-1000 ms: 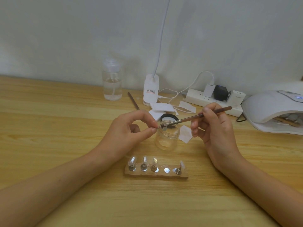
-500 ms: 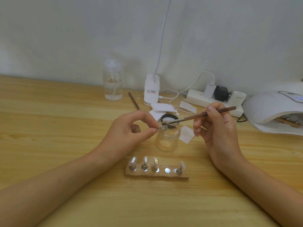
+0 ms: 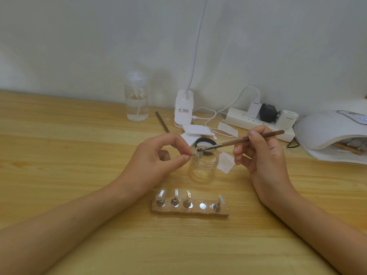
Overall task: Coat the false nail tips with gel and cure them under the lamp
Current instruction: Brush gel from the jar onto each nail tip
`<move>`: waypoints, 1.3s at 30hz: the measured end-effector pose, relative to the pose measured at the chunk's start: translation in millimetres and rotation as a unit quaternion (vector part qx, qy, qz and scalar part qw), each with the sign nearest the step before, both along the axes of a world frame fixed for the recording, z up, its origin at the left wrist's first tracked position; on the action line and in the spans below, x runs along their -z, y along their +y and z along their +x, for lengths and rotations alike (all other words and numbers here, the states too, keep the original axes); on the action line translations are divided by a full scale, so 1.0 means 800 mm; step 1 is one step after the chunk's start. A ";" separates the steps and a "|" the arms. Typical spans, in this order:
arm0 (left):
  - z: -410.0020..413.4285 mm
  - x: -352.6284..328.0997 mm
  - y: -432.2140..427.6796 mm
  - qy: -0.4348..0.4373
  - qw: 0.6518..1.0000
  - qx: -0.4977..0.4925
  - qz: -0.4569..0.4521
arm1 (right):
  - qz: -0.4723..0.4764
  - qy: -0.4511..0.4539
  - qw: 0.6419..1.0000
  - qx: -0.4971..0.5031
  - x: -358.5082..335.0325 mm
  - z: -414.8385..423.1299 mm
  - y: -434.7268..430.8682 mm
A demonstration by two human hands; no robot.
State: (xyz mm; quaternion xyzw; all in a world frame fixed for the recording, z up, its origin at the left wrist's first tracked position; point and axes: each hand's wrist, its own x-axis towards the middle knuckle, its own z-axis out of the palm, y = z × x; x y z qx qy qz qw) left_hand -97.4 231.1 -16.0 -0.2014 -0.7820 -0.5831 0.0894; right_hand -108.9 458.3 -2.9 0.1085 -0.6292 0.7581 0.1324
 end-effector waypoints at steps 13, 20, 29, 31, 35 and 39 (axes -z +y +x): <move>0.002 -0.002 0.002 0.012 1.000 -0.007 -0.008 | 0.008 0.015 1.000 -0.020 0.000 0.001 0.000; 0.001 -0.002 0.002 0.012 1.000 -0.007 -0.006 | -0.014 0.000 1.000 -0.021 0.001 -0.001 0.001; 0.000 0.001 0.000 -0.012 1.000 -0.010 0.007 | -0.012 -0.008 1.000 -0.018 0.000 -0.001 0.000; 0.000 0.001 0.001 -0.010 1.000 -0.009 0.009 | 0.007 -0.014 1.000 -0.019 0.001 0.000 -0.001; 0.001 0.000 0.000 -0.016 1.000 -0.007 0.009 | -0.014 -0.031 0.999 0.005 0.001 -0.002 0.003; 0.003 -0.001 0.000 -0.023 1.000 -0.010 0.009 | -0.009 -0.022 0.999 -0.026 0.001 0.000 0.000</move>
